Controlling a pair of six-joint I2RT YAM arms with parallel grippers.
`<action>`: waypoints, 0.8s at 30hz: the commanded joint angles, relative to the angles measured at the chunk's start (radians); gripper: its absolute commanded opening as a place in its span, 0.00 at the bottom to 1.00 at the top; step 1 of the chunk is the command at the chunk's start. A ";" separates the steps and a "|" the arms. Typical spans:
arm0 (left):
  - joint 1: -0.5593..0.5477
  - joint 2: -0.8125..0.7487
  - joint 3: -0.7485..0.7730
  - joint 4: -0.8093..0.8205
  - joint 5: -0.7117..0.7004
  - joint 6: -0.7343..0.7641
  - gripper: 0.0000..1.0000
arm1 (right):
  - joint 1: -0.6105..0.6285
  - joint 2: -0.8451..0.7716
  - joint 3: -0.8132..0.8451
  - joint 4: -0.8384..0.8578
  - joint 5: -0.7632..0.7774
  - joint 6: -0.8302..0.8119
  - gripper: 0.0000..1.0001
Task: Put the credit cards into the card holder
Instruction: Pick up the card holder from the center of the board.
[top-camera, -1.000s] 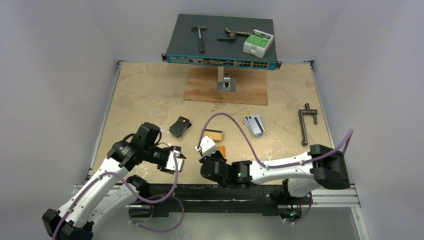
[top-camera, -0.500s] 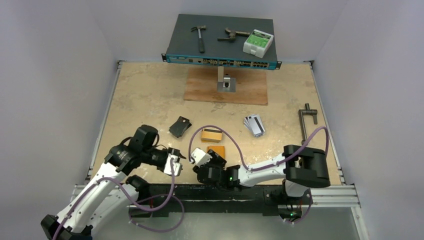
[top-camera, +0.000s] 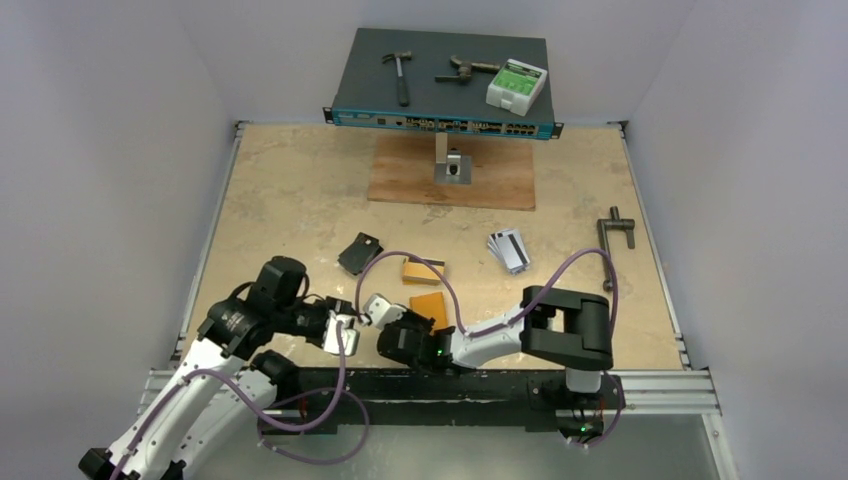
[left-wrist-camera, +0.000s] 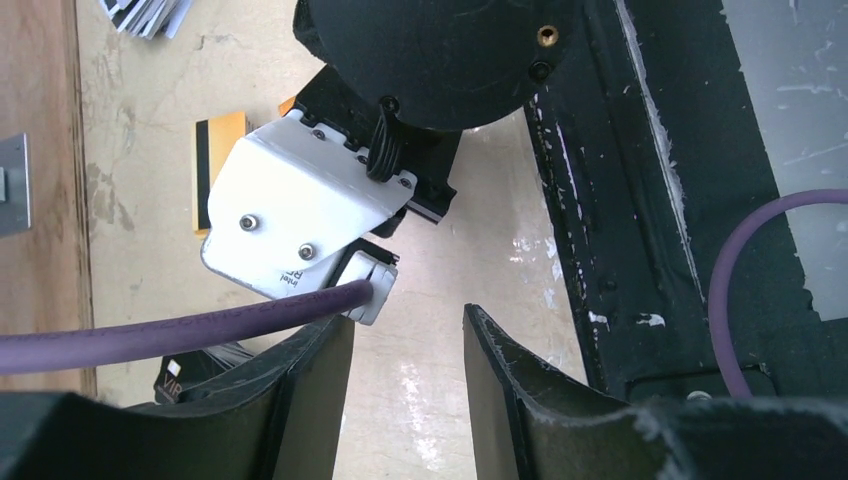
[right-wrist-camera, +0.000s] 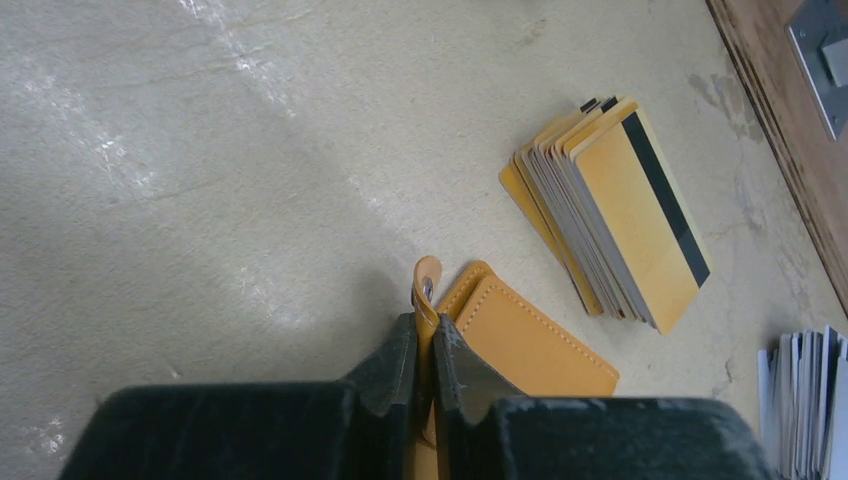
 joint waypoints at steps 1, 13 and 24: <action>-0.004 -0.017 0.018 -0.023 0.102 -0.005 0.43 | -0.024 -0.022 0.040 -0.014 0.010 0.030 0.00; -0.003 -0.080 -0.042 -0.017 0.119 0.069 0.43 | -0.022 -0.454 0.016 0.036 -0.156 0.167 0.00; -0.019 -0.083 -0.211 0.385 0.165 0.249 0.45 | -0.236 -0.698 -0.191 0.206 -0.494 0.533 0.00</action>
